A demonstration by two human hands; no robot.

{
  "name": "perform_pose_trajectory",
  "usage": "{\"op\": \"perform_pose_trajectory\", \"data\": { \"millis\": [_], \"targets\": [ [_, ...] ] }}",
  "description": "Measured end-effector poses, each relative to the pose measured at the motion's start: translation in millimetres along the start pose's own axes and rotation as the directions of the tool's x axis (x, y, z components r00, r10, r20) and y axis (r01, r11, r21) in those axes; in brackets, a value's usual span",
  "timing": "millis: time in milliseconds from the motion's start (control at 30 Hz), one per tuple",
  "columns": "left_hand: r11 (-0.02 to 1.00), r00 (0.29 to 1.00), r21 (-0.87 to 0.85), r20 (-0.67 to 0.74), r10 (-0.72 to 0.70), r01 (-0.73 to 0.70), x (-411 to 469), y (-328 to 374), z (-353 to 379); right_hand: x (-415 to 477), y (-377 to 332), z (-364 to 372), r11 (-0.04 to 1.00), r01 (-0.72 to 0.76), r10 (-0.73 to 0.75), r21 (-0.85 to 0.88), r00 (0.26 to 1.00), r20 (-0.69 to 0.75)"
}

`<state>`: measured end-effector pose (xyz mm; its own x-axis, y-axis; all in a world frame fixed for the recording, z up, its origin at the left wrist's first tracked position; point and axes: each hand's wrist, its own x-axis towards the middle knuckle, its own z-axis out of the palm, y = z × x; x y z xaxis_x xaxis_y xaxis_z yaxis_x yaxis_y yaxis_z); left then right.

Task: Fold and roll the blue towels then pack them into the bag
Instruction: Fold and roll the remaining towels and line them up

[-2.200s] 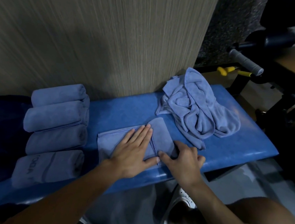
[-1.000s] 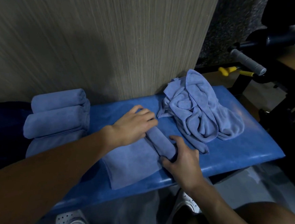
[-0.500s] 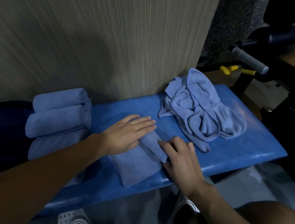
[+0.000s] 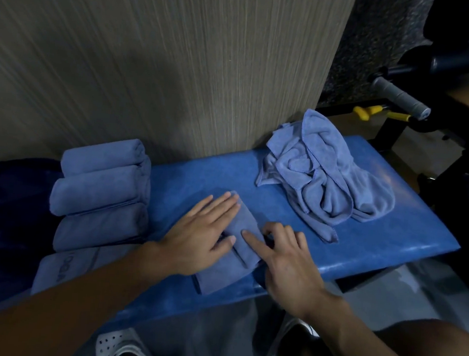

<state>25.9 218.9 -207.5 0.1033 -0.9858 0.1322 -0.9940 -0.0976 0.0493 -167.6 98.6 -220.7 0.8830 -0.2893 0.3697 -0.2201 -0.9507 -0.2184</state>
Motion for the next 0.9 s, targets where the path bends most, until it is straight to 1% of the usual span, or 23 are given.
{"op": "perform_pose_trajectory", "data": {
  "millis": [33, 67, 133, 167, 200, 300, 367, 433, 567, 733, 900],
  "targets": [
    [0.999, 0.999, 0.006, 0.004, -0.036, 0.036, -3.5, 4.5, 3.8, -0.4, -1.2, 0.2, 0.997, -0.046, 0.047, 0.058, 0.999, -0.014],
    [0.998, 0.998, 0.011, 0.014, -0.069, 0.068, -6.5, 7.7, 7.6, -0.1, -3.0, -0.4, 0.983, -0.127, 0.132, 0.135, 0.991, -0.033],
    [0.995, 0.994, 0.014, 0.029, -0.103, 0.103, -10.0, 8.2, 13.2, 2.7, -5.3, -3.1, 0.901, -0.344, 0.367, 0.264, 0.929, -0.044],
    [0.995, 0.994, 0.013, 0.042, -0.104, 0.104, -10.1, 6.6, 14.7, 3.7, -6.5, -5.0, 0.863, -0.430, 0.452, 0.267, 0.891, -0.026],
    [0.995, 0.994, 0.011, 0.055, -0.096, 0.096, -9.4, 4.1, 15.1, 4.3, -7.4, -6.1, 0.847, -0.481, 0.493, 0.227, 0.870, 0.005],
    [0.998, 0.995, 0.011, 0.080, -0.055, 0.054, -7.8, -1.8, 12.8, 3.5, -8.8, -3.7, 0.848, -0.518, 0.503, 0.115, 0.853, 0.138],
    [0.999, 0.997, 0.034, 0.071, -0.034, 0.032, -9.0, -2.5, 9.8, 3.1, -10.0, 1.0, 0.859, -0.507, 0.493, 0.071, 0.856, 0.155],
    [0.998, 0.998, 0.039, 0.042, -0.042, 0.040, -12.3, 0.0, 6.5, 4.4, -10.1, 5.1, 0.856, -0.513, 0.500, 0.057, 0.852, 0.157],
    [0.989, 0.989, -0.006, -0.010, -0.149, 0.149, -30.7, 4.4, 4.8, 9.9, -10.4, 7.2, 0.801, -0.580, 0.558, 0.151, 0.814, 0.164],
    [0.983, 0.981, 0.018, 0.064, -0.182, 0.181, -49.8, 3.3, 15.7, 12.9, -14.6, 4.0, 0.772, -0.585, 0.561, 0.250, 0.811, 0.164],
    [0.980, 0.974, 0.029, 0.111, -0.197, 0.195, -39.4, 3.6, 19.5, 14.2, -11.8, 0.7, 0.781, -0.581, 0.548, 0.231, 0.814, 0.193]
  ]
}}
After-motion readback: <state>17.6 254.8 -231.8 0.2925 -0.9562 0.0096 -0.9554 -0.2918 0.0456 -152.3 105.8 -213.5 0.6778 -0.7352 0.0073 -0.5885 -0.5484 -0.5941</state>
